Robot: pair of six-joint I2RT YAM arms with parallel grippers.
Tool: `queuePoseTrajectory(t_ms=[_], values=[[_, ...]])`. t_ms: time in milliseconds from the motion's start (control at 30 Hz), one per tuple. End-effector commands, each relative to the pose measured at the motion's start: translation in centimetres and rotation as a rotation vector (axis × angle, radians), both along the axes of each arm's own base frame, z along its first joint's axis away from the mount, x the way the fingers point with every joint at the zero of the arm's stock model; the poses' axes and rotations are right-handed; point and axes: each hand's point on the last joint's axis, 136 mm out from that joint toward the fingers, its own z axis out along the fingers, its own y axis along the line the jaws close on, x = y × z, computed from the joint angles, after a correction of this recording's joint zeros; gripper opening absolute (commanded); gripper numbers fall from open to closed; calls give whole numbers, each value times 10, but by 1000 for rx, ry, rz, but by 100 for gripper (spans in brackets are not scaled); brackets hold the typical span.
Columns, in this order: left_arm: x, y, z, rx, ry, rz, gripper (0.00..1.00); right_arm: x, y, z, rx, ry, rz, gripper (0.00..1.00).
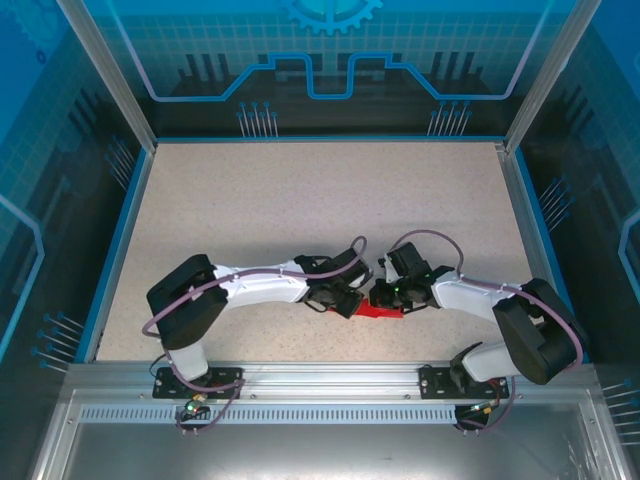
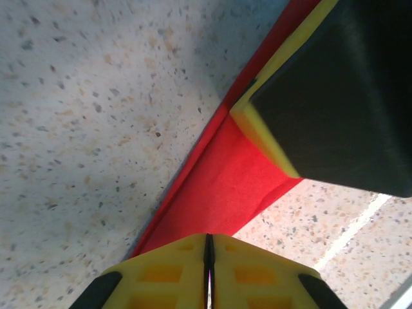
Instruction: Fold a paper plane with a square sheet of paper (pick it up from the middle)
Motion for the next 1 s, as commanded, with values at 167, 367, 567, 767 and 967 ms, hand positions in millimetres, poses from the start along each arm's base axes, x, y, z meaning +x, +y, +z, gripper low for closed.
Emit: queuePoseTrajectory(t_ms=[167, 367, 567, 767, 967], values=[[-9, 17, -31, 32, 53, -1, 10, -11, -19, -12, -54, 57, -21, 0], [-19, 40, -53, 117, 80, 4, 10, -4, -26, -11, -62, 61, -63, 0], [-23, 61, -67, 195, 90, 16, 10, -1, -35, -12, -54, 85, -115, 0], [-28, 75, -82, 249, 118, 20, 6, 8, -57, -11, -76, 89, -209, 0], [-30, 81, -85, 266, 126, 20, 4, 12, -70, -8, -83, 95, -248, 0]])
